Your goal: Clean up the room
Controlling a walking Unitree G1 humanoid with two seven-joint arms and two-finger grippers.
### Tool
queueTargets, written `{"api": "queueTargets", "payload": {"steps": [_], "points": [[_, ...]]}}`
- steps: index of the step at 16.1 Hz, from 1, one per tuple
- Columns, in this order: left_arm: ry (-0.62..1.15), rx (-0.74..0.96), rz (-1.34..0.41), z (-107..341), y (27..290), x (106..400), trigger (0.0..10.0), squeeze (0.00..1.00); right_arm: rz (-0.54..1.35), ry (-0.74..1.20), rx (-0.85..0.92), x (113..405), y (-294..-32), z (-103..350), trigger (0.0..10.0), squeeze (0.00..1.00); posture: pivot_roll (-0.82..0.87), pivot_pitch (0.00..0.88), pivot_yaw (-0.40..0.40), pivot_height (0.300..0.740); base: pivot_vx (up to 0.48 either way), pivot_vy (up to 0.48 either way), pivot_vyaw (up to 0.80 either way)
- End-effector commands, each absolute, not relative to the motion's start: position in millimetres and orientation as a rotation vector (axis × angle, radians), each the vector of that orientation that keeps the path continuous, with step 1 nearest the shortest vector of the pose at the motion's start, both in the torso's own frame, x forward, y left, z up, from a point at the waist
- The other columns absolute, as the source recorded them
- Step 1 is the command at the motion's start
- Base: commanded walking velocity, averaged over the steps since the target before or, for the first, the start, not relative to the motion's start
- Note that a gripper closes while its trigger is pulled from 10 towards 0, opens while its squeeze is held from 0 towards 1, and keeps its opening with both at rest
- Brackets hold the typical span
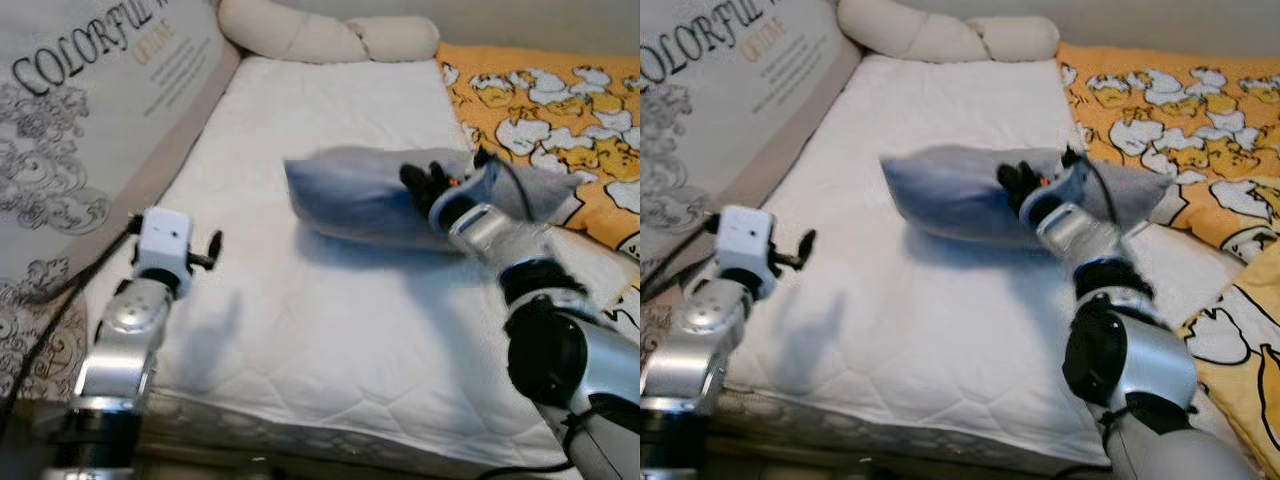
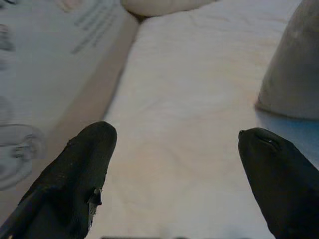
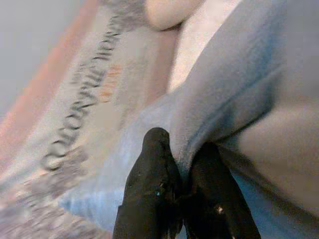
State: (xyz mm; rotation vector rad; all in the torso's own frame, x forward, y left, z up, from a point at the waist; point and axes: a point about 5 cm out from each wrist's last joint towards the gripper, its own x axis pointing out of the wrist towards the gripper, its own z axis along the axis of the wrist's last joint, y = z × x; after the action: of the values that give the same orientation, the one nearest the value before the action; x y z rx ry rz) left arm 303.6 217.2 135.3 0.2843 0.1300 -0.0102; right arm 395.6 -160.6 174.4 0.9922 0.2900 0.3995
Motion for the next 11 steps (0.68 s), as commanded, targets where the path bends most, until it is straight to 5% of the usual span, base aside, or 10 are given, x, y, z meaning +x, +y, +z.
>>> {"api": "queueTargets", "payload": {"steps": [1, 6, 8, 11], "points": [[0.104, 0.287, 0.029, 145.1, 229.9, 308.1, 10.0, 0.07, 0.568, 0.180, 1.004, 395.6, -163.1, 218.4, 0.0, 0.00, 0.02, 0.000, 0.002, 0.740, 0.000, 0.000, 0.00], [0.071, 0.279, 0.194, 159.2, 270.6, 309.3, 10.0, 0.05, 0.891, 0.209, 1.103, 349.9, -145.8, 223.0, 0.0, 0.00, 0.01, 0.000, 0.015, 0.740, 0.000, 0.000, 0.00], [0.056, 0.235, 0.240, 162.6, 278.6, 308.8, 10.0, 0.04, 0.944, 0.292, 1.081, 327.5, -147.9, 190.3, 0.0, 0.00, 0.00, 0.000, 0.021, 0.740, 0.000, 0.000, 0.00], [0.057, 0.042, 0.266, 157.6, 278.2, 309.6, 10.0, 0.04, 0.669, 0.539, 0.888, 307.6, -182.5, 94.9, 0.0, 0.00, -0.01, 0.000, 0.031, 0.740, 0.000, 0.000, 0.00]]}}
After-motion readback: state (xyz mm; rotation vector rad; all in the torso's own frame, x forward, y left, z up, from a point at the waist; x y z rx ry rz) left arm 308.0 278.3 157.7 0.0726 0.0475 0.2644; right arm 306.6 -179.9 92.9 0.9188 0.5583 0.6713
